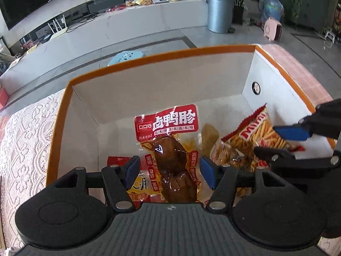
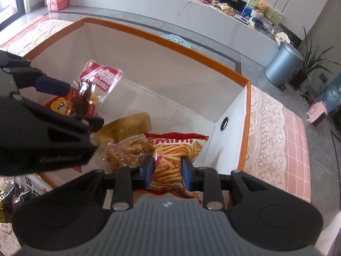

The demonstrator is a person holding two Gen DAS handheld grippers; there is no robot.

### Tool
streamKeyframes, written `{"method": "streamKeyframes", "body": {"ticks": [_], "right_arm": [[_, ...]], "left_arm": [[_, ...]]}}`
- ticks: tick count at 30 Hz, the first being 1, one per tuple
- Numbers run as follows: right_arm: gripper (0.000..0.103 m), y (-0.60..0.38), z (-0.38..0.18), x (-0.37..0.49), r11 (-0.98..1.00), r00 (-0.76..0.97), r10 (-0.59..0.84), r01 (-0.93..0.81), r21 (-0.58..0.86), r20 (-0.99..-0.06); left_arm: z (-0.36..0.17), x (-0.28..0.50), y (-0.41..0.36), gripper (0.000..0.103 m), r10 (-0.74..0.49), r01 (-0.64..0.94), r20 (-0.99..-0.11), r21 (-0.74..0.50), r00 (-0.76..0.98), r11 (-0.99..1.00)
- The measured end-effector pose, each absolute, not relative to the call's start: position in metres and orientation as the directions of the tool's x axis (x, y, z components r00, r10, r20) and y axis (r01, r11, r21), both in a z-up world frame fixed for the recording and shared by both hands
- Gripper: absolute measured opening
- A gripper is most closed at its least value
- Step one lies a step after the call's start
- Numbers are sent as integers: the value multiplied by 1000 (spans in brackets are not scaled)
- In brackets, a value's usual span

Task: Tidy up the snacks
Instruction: 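Lift both packets over the orange box and open both tools to release them, then withdraw both tools and approach the remaining snacks beside the box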

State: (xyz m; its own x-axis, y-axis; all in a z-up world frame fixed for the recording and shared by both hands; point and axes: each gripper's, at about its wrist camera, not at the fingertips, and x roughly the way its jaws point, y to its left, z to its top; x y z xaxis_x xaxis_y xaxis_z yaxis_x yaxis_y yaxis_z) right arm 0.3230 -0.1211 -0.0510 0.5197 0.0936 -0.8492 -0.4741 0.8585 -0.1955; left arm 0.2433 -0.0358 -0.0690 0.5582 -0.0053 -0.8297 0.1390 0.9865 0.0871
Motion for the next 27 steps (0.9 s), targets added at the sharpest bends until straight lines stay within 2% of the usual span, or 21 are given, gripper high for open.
{"method": "streamKeyframes", "body": {"ticks": [5, 7, 9, 12, 14, 18, 22, 27], "right_arm": [[26, -120, -46, 318, 852, 529, 84, -478, -215, -844], [27, -119, -44, 316, 846, 541, 75, -479, -235, -837], [34, -120, -42, 315, 841, 559, 62, -475, -258, -827], [36, -121, -37, 312, 842, 571, 61, -469, -265, -819], [41, -122, -33, 309, 845, 575, 61, -465, -265, -816], [57, -124, -21, 299, 847, 603, 63, -454, -277, -796], [59, -133, -4, 280, 866, 655, 71, -415, -280, -752], [65, -148, 18, 249, 903, 690, 111, -371, -217, -716]], "left_arm": [[-62, 239, -39, 78, -2, 137, -820, 94, 572, 986], [-56, 235, -38, 84, -5, 138, -808, 93, 589, 986], [-51, 232, -39, 86, -2, 134, -802, 98, 598, 986], [-43, 231, -39, 87, 1, 134, -797, 103, 604, 986], [-37, 228, -39, 88, 7, 126, -794, 106, 608, 986], [-23, 215, -37, 88, 4, 96, -777, 83, 629, 992], [-6, 188, -28, 88, -23, 41, -741, 6, 671, 999], [17, 146, -24, 88, -89, 62, -690, -64, 718, 996]]}}
